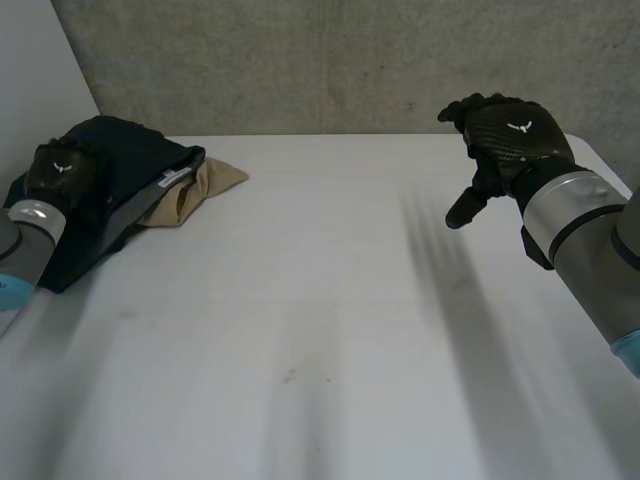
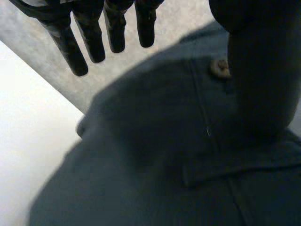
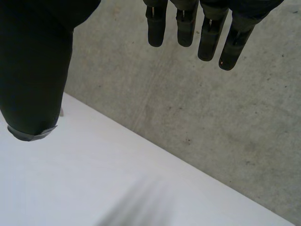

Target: Fold the laundry.

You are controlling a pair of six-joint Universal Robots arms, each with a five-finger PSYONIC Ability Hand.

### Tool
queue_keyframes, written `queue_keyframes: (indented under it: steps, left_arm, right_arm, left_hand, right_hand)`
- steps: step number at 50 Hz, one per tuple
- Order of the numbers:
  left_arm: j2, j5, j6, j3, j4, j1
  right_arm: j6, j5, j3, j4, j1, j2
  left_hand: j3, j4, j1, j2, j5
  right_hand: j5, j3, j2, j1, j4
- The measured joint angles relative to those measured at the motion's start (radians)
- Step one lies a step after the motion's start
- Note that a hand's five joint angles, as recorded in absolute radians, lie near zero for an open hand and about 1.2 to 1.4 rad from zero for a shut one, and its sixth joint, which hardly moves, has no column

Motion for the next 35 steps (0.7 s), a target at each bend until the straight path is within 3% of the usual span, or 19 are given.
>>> queue_keyframes:
  steps: [5, 7, 9, 11, 12, 13, 19, 24, 27, 35]
  left_arm:
    - [-0.087, 0.036, 0.009, 0.068, 0.000, 0.013]
    - [-0.124, 0.042, 0.009, 0.102, -0.013, 0.014]
    - [-0.143, 0.041, 0.009, 0.122, -0.025, 0.014]
    - [-0.163, 0.036, 0.009, 0.145, -0.042, 0.013]
    - [-0.167, 0.032, 0.009, 0.150, -0.047, 0.012]
    - [-0.167, 0.023, 0.010, 0.153, -0.053, 0.010]
    - [-0.041, -0.080, 0.020, 0.064, 0.005, -0.029]
    - [0.126, -0.151, 0.014, -0.065, 0.128, -0.095]
    - [0.321, -0.187, -0.023, -0.204, 0.216, -0.215]
    - [0.547, -0.190, -0.143, -0.342, 0.136, -0.444]
  right_arm:
    - [-0.022, 0.001, 0.001, 0.000, 0.000, 0.012]
    - [-0.028, 0.001, 0.002, 0.000, 0.000, 0.017]
    - [-0.030, 0.002, 0.002, 0.000, 0.000, 0.020]
    - [-0.032, 0.002, 0.003, 0.000, 0.000, 0.024]
    - [-0.032, 0.002, 0.003, 0.000, 0.000, 0.025]
    - [-0.032, 0.001, 0.003, 0.000, -0.001, 0.026]
    - [-0.032, 0.001, 0.002, 0.000, -0.001, 0.028]
    - [-0.032, 0.001, 0.002, 0.000, -0.002, 0.026]
    - [-0.032, 0.000, 0.000, 0.000, -0.002, 0.022]
    - [-0.032, 0.000, -0.009, 0.000, -0.009, 0.004]
  left_hand:
    - [0.162, 0.165, 0.196, 0.159, 0.158]
    - [0.358, 0.365, 0.368, 0.361, 0.341]
    - [0.358, 0.365, 0.368, 0.361, 0.341]
    - [0.688, 0.709, 0.645, 0.725, 0.687]
    - [0.688, 0.709, 0.645, 0.725, 0.687]
    - [0.831, 0.865, 0.753, 0.853, 0.845]
    - [0.889, 0.912, 0.835, 0.908, 0.869]
    - [0.892, 0.915, 0.843, 0.917, 0.869]
    - [0.901, 0.933, 0.843, 0.922, 0.869]
    - [0.935, 0.951, 0.843, 0.933, 0.869]
  right_hand:
    - [0.000, 0.000, 0.000, 0.000, 0.000]
    - [0.000, 0.000, 0.000, 0.000, 0.000]
    - [0.000, 0.000, 0.000, 0.000, 0.000]
    - [0.000, 0.000, 0.000, 0.000, 0.000]
    - [0.000, 0.000, 0.000, 0.000, 0.000]
    - [0.000, 0.000, 0.000, 0.000, 0.000]
    - [0.000, 0.000, 0.000, 0.000, 0.000]
    - [0.000, 0.000, 0.000, 0.000, 0.000]
    - [0.000, 0.000, 0.000, 0.000, 0.000]
    - [0.000, 0.000, 0.000, 0.000, 0.000]
